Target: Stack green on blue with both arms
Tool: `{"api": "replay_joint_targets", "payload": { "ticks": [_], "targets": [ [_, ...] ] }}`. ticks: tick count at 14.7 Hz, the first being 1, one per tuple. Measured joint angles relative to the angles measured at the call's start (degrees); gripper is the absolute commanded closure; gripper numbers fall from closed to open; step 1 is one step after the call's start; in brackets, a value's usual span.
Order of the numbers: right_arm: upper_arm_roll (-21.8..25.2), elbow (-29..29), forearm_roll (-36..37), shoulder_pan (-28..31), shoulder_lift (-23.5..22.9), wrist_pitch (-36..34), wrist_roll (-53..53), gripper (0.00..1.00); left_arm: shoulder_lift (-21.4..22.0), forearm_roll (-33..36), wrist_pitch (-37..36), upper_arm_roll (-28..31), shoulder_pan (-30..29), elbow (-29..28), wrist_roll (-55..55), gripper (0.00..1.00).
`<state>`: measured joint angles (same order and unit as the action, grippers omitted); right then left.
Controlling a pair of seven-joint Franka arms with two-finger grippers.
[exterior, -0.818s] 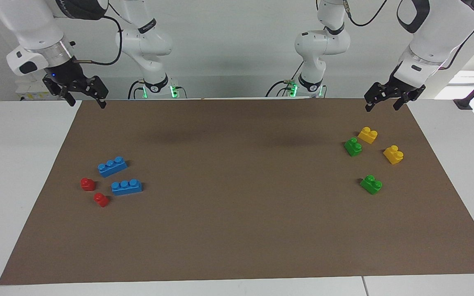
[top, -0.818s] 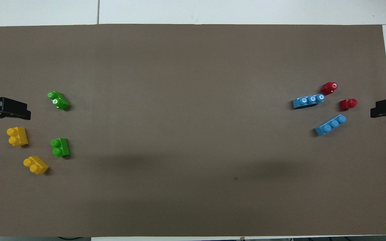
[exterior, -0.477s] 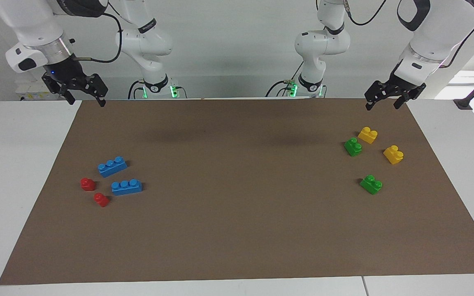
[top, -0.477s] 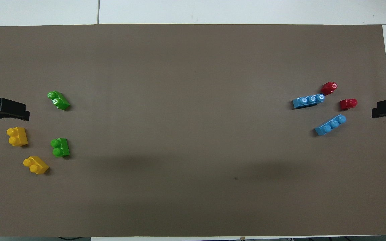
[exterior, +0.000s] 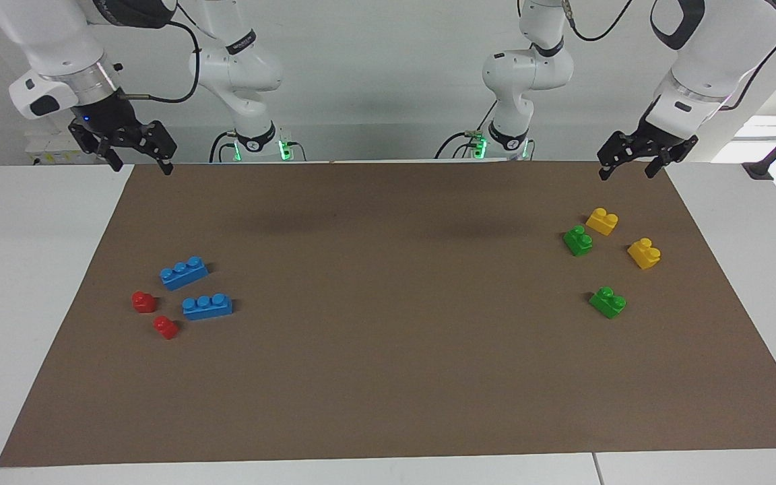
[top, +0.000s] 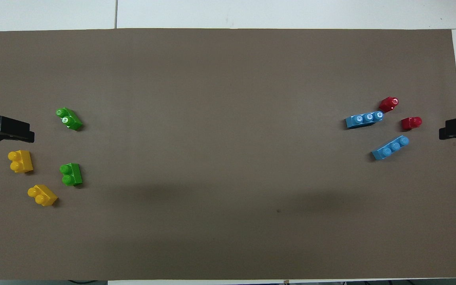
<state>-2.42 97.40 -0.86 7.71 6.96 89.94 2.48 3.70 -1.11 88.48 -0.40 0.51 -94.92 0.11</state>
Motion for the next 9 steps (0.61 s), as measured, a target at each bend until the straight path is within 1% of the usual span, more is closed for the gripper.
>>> {"api": "replay_joint_targets", "payload": {
  "ticks": [5,9],
  "targets": [
    [-0.1,0.0,0.0,-0.1,0.5,0.1,0.6,0.0,0.0,0.0,0.0,0.0,0.0,0.0,0.0,0.0],
    [-0.1,0.0,0.0,-0.1,0.5,2.1,7.0,0.01,0.0,0.0,0.2,0.1,0.0,-0.3,2.2,0.0]
  ]
}}
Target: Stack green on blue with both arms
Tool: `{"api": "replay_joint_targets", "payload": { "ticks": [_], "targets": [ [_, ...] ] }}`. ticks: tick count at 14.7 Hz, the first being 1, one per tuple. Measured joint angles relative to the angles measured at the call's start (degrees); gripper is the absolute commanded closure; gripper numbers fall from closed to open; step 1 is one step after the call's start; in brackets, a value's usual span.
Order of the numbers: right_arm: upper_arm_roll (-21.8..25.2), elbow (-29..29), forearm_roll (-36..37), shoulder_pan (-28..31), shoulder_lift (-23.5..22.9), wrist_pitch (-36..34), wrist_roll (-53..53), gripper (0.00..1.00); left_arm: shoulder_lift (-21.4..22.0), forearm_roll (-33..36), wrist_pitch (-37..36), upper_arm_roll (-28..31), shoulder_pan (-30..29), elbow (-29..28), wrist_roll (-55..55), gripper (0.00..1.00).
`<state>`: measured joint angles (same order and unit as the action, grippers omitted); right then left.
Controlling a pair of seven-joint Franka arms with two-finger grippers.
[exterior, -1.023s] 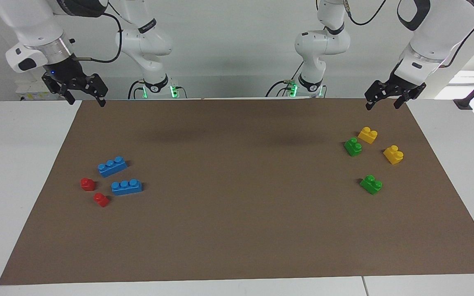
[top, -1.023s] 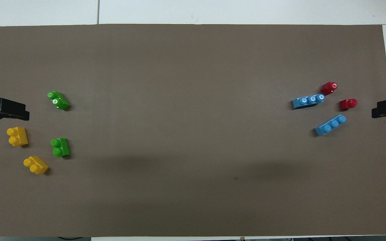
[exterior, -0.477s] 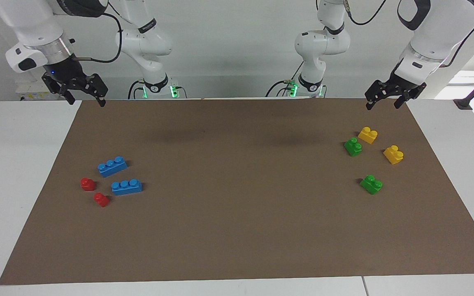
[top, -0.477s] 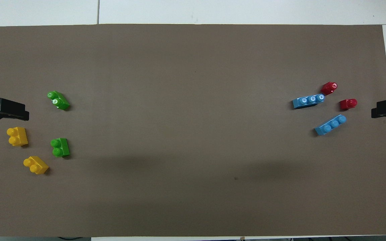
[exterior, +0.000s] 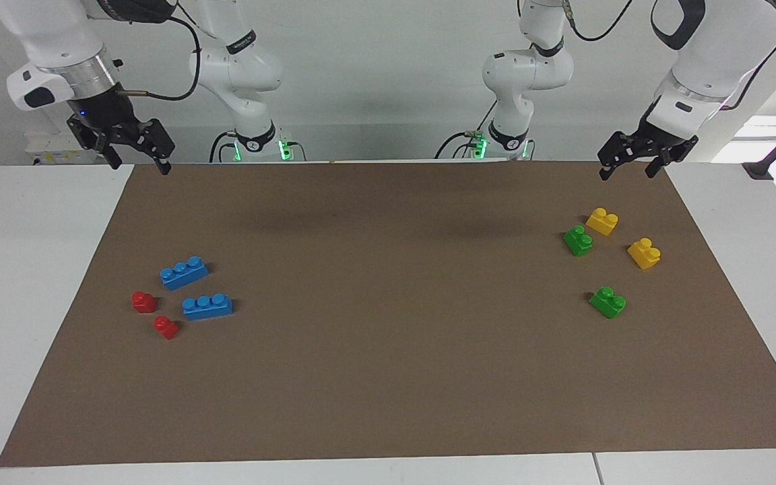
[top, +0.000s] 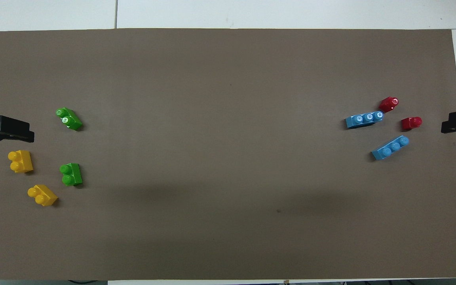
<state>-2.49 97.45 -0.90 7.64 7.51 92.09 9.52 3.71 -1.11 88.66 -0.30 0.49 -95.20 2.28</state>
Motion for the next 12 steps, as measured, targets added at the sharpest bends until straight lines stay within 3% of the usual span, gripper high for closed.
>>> {"api": "replay_joint_targets", "payload": {
  "ticks": [4,9,12],
  "targets": [
    [0.0,0.1,-1.1,0.0,-1.6,0.4,13.9,0.02,0.7,0.0,4.3,0.0,0.0,-3.3,8.6,0.0],
    [0.1,0.2,-8.5,0.8,-6.0,1.4,33.0,0.04,1.4,0.0,9.9,0.1,-0.1,-7.9,17.2,0.0],
    [0.3,0.2,-12.5,3.1,-9.5,3.0,37.7,0.07,1.3,0.0,13.6,0.2,-0.7,-10.7,23.2,0.0]
  ]
}}
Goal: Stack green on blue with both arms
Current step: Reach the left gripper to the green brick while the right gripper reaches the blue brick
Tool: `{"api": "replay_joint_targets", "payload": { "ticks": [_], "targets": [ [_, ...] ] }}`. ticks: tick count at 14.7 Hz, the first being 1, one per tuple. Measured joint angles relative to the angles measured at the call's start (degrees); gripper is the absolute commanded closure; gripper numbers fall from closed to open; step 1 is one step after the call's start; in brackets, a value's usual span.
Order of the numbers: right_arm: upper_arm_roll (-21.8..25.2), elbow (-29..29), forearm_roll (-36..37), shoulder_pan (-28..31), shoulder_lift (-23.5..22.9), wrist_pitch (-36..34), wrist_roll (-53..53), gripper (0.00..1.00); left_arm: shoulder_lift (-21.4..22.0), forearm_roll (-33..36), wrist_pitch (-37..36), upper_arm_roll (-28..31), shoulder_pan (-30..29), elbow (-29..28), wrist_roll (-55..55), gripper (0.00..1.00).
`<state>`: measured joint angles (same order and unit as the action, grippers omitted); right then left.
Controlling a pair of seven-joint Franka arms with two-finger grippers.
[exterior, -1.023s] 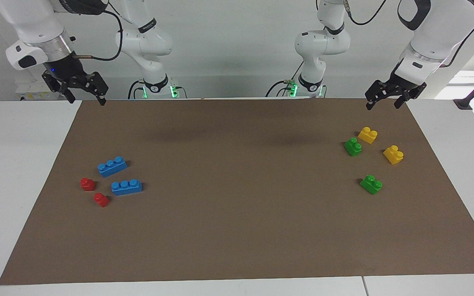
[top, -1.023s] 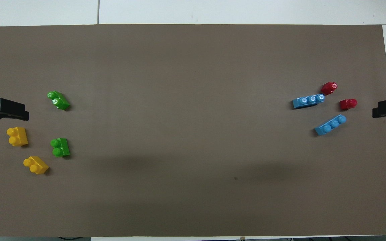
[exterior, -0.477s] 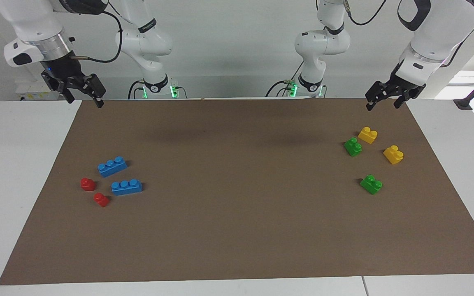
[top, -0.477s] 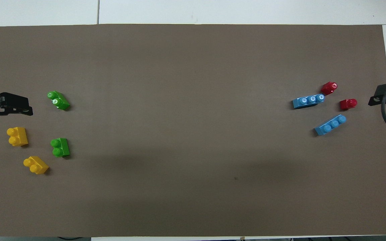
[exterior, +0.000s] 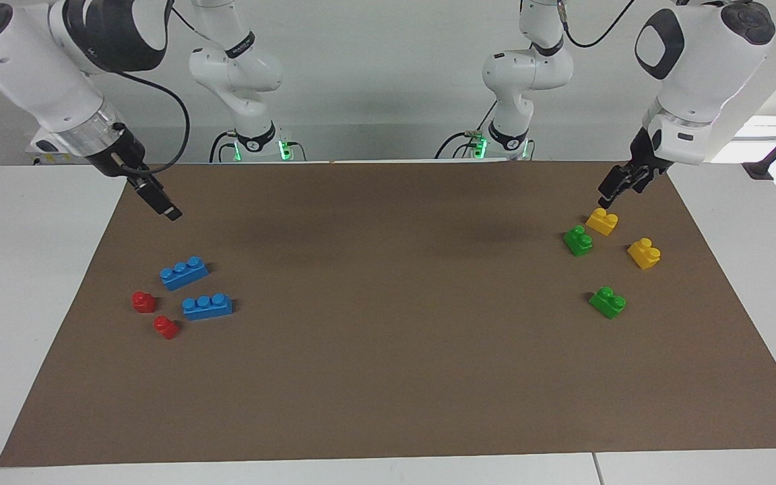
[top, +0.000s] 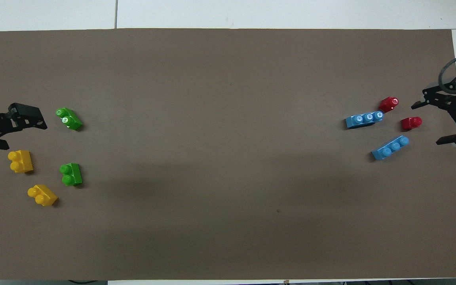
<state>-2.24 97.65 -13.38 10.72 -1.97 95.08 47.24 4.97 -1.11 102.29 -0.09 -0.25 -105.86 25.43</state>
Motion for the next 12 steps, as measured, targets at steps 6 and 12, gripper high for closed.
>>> {"api": "replay_joint_targets", "payload": {
  "ticks": [6,12],
  "targets": [
    [0.1,-3.9,-4.9,3.4,-11.0,2.0,4.8,0.08,-4.4,0.0,4.6,0.2,-1.3,-1.5,2.4,0.0],
    [0.1,-5.1,-7.8,3.5,-15.6,8.0,13.9,0.08,-13.1,-0.1,12.4,0.3,-3.4,-1.4,2.6,0.0]
  ]
}}
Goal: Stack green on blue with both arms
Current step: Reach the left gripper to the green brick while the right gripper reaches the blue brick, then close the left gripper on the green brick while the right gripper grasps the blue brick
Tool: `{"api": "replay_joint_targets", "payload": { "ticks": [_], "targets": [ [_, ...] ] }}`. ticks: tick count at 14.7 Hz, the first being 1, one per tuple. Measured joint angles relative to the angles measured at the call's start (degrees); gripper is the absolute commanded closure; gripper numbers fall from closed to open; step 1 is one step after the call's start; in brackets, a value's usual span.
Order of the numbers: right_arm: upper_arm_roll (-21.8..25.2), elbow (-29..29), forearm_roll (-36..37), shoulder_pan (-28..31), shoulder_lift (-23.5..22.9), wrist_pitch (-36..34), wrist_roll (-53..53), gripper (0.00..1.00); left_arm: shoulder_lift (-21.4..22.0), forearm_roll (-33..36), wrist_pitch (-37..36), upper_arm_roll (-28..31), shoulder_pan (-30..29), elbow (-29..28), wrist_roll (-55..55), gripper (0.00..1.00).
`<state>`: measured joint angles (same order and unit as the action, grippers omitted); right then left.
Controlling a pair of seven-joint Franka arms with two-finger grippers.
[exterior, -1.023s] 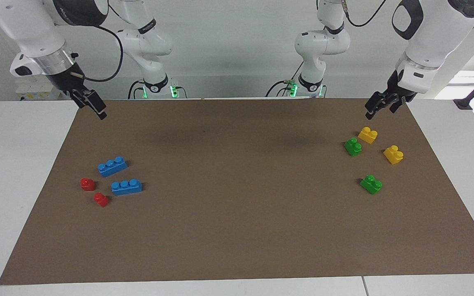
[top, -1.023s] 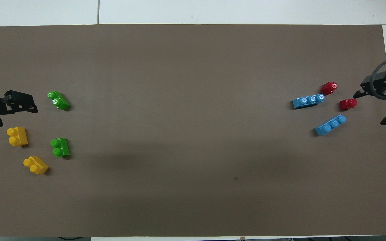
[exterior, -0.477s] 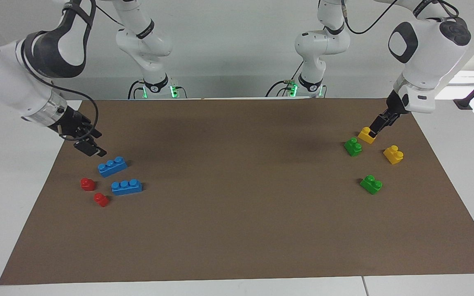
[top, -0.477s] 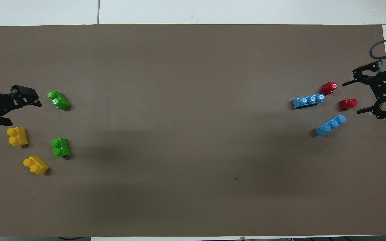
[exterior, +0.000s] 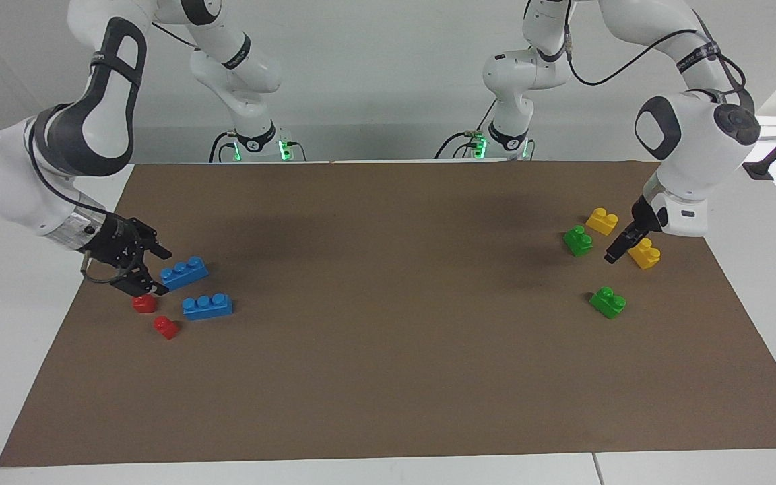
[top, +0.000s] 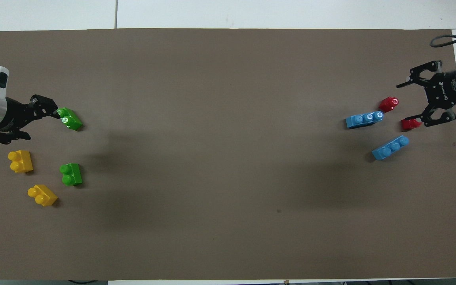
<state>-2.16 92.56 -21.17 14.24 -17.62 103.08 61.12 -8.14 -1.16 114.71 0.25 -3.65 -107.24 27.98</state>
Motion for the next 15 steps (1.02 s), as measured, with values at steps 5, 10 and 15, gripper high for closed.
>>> {"api": "replay_joint_targets", "payload": {
  "ticks": [5,10,15],
  "targets": [
    [0.0,0.3,0.0,0.4,-2.5,2.3,0.2,0.07,-4.3,-0.4,3.2,0.1,-1.0,0.7,0.1,0.0],
    [0.0,2.0,0.0,0.7,-4.0,2.7,-3.4,0.07,-9.7,-1.7,5.8,0.1,-1.1,3.7,0.8,0.0],
    [0.0,3.0,-2.3,0.7,-5.4,4.3,-4.8,0.07,-13.2,-1.9,8.8,0.1,-1.7,5.4,2.0,0.0]
  ]
}}
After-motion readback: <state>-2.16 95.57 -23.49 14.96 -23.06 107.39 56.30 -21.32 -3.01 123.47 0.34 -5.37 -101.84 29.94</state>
